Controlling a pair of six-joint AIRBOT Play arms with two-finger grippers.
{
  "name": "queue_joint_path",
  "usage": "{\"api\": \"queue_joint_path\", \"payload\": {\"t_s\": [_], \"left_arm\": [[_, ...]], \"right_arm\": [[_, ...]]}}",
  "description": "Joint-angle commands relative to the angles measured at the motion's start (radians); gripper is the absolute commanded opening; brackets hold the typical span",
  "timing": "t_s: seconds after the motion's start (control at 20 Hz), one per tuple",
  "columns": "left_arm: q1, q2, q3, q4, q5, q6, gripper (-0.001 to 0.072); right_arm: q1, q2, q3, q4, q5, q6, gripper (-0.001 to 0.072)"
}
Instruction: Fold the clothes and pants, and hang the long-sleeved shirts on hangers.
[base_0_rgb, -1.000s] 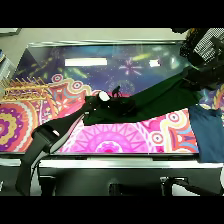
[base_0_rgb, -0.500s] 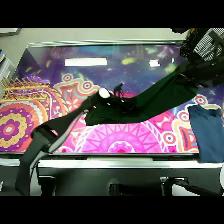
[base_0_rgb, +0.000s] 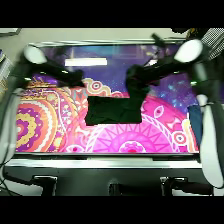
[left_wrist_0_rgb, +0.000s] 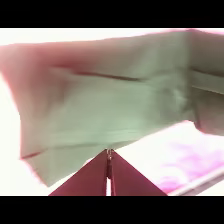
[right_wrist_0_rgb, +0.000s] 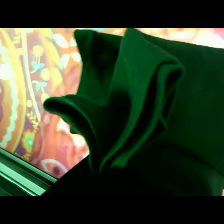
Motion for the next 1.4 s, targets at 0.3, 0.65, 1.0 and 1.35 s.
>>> {"api": "queue_joint_path", "payload": {"t_s": [0.3, 0.65, 1.0, 1.35], "left_arm": [[0.257, 0.172, -0.002, 0.116, -0.120, 0.044, 0.0015], [0.258, 0.172, -0.003, 0.116, -0.117, 0.049, 0.0015], [0.258, 0.172, -0.052, 0.115, -0.109, 0.048, 0.0015], [0.258, 0.172, -0.052, 0.115, -0.109, 0.037, 0.0015]], "right_arm": [[0.217, -0.254, 0.001, 0.010, -0.262, 0.068, 0.0034], [0.243, -0.304, 0.001, 0.067, -0.257, 0.072, 0.0099], [0.238, -0.231, 0.001, 0.276, -0.214, -0.045, 0.0411], [-0.099, -0.051, 0.000, -0.002, 0.010, -0.121, 0.0491]]}}
